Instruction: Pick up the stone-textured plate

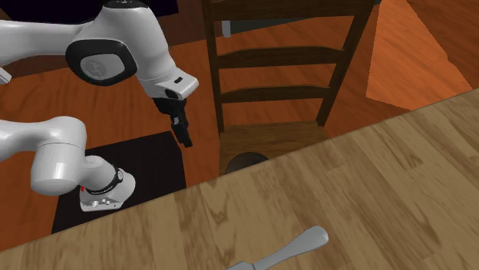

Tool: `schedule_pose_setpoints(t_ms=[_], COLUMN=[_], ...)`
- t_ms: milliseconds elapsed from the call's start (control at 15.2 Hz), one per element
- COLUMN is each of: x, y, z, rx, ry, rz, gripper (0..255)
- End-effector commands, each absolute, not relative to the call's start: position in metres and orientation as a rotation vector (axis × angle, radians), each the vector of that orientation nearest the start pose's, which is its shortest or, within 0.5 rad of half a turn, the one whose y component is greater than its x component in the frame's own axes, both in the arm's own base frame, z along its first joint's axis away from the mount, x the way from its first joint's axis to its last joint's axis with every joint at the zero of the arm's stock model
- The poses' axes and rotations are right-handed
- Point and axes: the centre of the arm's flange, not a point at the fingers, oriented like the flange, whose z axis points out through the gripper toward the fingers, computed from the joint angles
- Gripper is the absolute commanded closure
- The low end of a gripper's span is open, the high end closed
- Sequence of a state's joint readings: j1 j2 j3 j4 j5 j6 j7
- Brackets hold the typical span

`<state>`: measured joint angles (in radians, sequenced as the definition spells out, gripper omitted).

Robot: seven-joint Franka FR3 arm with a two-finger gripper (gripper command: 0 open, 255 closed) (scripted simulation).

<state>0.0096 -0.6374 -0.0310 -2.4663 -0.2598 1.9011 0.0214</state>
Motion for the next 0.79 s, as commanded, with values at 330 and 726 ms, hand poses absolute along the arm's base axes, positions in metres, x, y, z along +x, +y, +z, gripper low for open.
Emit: schedule_pose_setpoints(t_ms=[330,726], x=[0.423,0.459], y=[-0.035,-0.041], z=[0.47,0.435], rx=[-3.561,-3.638], ry=[-0.517,-0.821], rz=[-0.246,-0.324], gripper=[0,0])
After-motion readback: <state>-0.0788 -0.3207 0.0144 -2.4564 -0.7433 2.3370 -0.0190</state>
